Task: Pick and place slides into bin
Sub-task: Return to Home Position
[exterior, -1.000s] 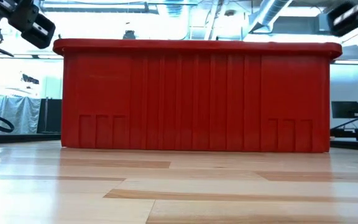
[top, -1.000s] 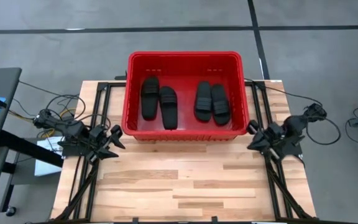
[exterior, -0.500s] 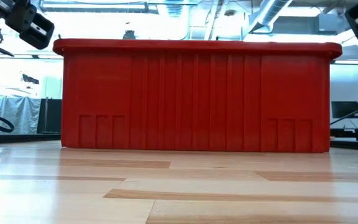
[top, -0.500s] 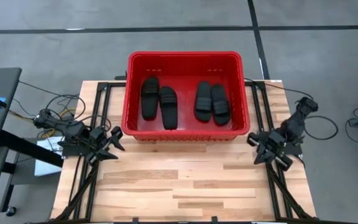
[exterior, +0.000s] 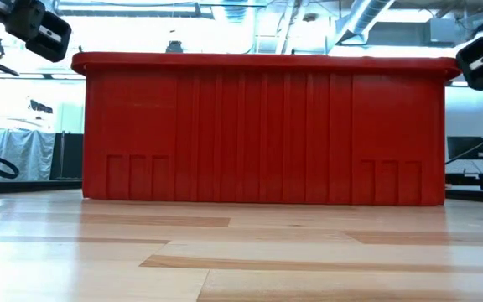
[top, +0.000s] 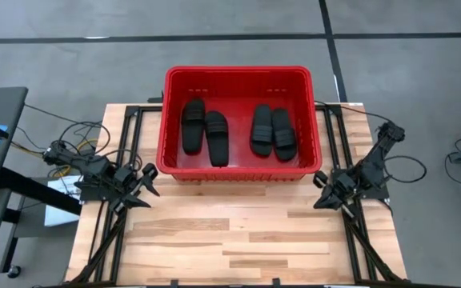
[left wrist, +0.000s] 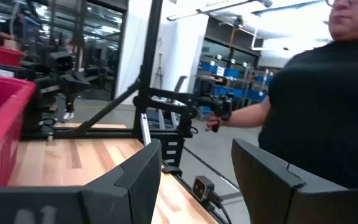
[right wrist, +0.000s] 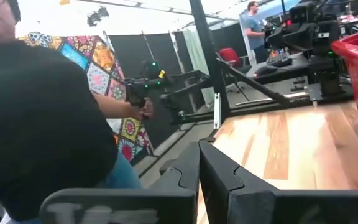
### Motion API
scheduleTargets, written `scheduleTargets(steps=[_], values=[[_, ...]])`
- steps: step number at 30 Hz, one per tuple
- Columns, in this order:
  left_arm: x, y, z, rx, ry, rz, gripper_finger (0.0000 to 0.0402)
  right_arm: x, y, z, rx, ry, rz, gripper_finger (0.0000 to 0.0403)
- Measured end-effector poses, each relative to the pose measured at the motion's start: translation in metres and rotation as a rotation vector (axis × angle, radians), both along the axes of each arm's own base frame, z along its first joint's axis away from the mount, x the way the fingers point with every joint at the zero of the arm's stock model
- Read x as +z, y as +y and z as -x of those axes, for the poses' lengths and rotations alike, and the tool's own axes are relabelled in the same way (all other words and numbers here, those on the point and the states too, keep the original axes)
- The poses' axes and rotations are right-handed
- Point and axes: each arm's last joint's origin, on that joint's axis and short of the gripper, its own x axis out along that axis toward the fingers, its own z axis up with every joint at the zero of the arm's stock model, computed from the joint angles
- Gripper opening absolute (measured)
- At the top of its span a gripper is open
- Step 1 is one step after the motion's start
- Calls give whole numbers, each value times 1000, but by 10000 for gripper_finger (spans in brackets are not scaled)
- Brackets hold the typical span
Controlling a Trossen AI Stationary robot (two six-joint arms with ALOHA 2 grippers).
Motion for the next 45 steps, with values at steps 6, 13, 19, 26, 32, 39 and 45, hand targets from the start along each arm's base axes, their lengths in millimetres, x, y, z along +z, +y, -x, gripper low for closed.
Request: scheduleTargets(steps=[6, 13, 19, 26, 32, 39, 45], values=[[-7, 0, -1, -1, 62, -29, 187, -5, 1, 0, 2, 24, 66, 0], [-11, 0, -2, 11, 110, -32, 187, -9, 5, 0, 103, 40, 108, 0], [-16, 0, -2, 29, 158, -50, 187, -10, 6, -1, 123, 68, 92, 0], [-15, 1, -3, 55, 163, -24, 187, -10, 6, -1, 123, 68, 93, 0], [-13, 1, -3, 47, 196, 61, 187, -10, 6, -1, 123, 68, 93, 0], [-14, 0, -2, 6, 211, 61, 187, -10, 6, -1, 122, 68, 94, 0], [-22, 0, -2, 5, 264, -8, 187, -10, 6, -1, 123, 68, 94, 0]])
